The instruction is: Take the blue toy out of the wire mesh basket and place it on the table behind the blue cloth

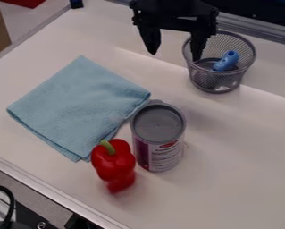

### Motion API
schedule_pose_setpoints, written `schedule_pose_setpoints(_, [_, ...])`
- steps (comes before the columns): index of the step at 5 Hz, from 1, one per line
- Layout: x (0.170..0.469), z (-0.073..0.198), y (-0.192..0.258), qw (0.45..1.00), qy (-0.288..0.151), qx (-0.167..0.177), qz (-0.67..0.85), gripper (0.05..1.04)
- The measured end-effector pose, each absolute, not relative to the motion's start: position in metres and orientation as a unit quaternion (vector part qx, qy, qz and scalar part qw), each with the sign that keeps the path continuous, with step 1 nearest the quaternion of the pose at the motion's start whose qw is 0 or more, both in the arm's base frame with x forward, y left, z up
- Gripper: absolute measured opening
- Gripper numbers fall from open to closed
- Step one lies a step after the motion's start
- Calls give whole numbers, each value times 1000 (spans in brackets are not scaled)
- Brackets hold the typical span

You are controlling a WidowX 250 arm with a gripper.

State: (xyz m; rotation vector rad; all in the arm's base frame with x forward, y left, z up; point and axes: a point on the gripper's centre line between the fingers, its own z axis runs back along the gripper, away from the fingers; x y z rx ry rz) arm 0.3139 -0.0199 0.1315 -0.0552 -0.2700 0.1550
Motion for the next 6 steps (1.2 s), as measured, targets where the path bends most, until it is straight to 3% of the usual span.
schedule_pose_setpoints(1, [312,121,-21,990,-118,-22,78,999])
schedule_pose_setpoints(3, [355,121,-36,991,-119,10,63,999])
schedule_pose_setpoints(4, [378,125,-44,995,-90,30,-5,999])
schedule_pose_setpoints(6, [408,112,-60,988,-45,17,-145,999])
